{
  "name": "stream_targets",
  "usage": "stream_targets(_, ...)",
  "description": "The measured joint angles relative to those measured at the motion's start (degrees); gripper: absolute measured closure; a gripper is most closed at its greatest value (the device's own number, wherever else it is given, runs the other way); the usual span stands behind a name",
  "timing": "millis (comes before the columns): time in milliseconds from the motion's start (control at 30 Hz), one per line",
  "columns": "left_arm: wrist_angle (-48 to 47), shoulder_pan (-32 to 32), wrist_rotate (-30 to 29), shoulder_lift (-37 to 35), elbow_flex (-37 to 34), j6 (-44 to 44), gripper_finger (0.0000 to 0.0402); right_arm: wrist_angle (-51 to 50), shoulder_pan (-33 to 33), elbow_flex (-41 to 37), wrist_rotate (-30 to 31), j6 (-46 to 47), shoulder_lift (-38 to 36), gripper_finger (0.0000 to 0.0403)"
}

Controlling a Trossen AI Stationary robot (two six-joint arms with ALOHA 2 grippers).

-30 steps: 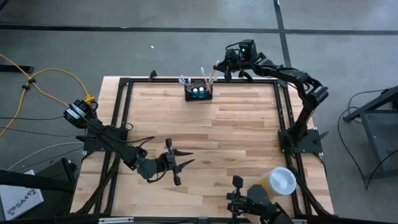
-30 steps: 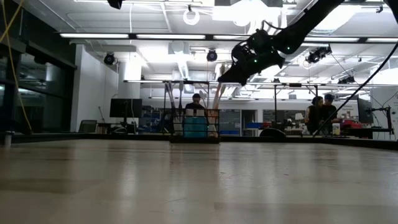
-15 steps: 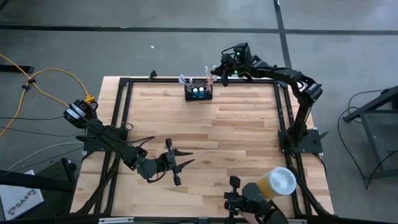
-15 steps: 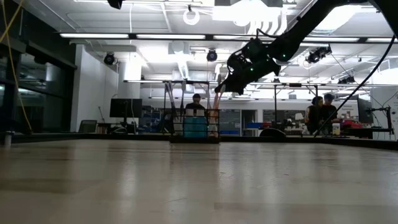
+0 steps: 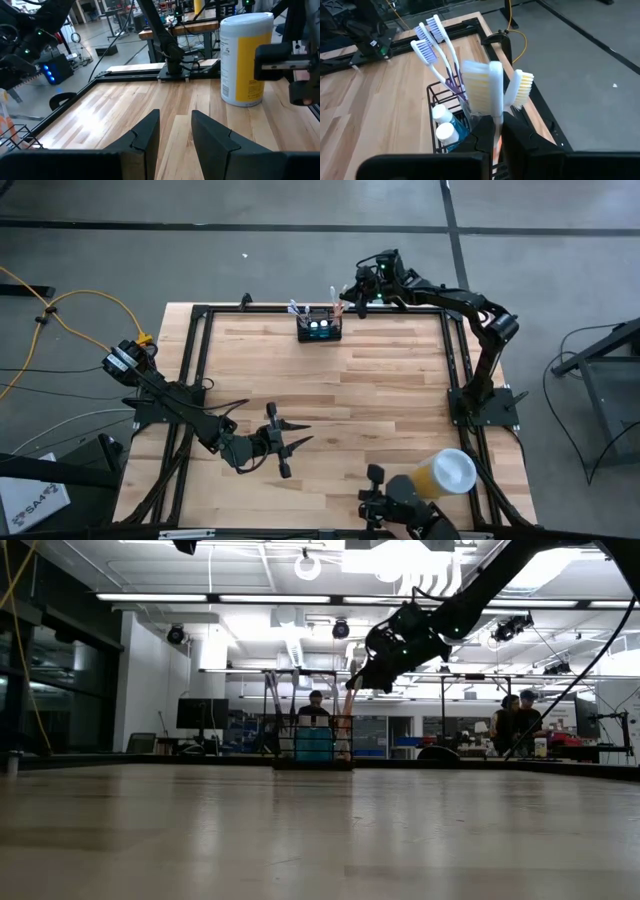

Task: Pick & Place toothbrushing station
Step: Put the orange toothbrush into the wire organizer

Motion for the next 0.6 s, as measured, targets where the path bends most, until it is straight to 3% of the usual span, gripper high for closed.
stream_targets(267, 0.0, 0.0, 0.3, 0.0, 0.0, 0.0, 0.0293, 0.2, 1.3, -0.1, 1.5, -1.3, 1.8, 0.0383)
stream_targets(600, 0.0, 0.0, 1.2, 0.0, 0.0, 0.0, 0.0293, 2.6, 1.8, 0.0, 3.1, 0.2, 1.8, 0.0333)
